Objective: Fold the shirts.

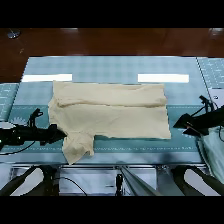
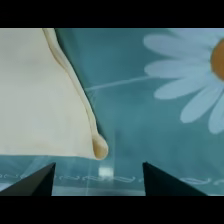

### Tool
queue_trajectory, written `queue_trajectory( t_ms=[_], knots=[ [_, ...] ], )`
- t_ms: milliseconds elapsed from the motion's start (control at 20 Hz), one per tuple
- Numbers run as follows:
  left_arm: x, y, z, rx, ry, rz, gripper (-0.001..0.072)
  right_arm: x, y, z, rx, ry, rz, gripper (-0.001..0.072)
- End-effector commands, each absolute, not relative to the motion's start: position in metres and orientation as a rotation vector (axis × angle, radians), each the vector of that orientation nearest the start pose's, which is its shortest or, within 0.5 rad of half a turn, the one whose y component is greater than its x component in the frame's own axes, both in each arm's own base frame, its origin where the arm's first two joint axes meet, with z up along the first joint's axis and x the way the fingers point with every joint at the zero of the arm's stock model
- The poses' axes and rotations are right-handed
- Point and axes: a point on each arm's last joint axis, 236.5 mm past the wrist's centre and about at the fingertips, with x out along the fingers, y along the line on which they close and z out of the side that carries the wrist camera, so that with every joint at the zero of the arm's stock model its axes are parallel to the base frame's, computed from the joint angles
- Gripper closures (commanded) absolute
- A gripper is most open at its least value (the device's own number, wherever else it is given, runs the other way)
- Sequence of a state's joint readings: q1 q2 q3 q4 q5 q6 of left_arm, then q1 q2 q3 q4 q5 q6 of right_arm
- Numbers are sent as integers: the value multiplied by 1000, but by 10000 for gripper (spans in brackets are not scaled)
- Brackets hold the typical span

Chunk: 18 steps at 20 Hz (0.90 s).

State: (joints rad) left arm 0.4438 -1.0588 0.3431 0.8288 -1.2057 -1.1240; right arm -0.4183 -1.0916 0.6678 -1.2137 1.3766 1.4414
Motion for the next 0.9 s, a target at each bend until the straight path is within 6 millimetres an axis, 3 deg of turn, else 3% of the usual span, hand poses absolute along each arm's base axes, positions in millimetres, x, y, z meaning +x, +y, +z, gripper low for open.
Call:
queue_trajectory(
  t_ms=[0,150,400,700,850],
  knots=[
    [193,-77,-98,-864,1497,-287,680,175,23,-80,677,1765,67,82],
    [192,-77,-98,-866,1500,-290,679,172,40,-90,643,1773,99,82],
    [191,-78,-97,-868,1505,-296,680,205,57,-93,655,1649,97,82],
    [191,-78,-97,-868,1505,-296,679,229,59,-97,668,1559,40,94],
    [191,-78,-97,-868,1505,-296,679,222,59,-102,668,1602,37,96]
  ],
)
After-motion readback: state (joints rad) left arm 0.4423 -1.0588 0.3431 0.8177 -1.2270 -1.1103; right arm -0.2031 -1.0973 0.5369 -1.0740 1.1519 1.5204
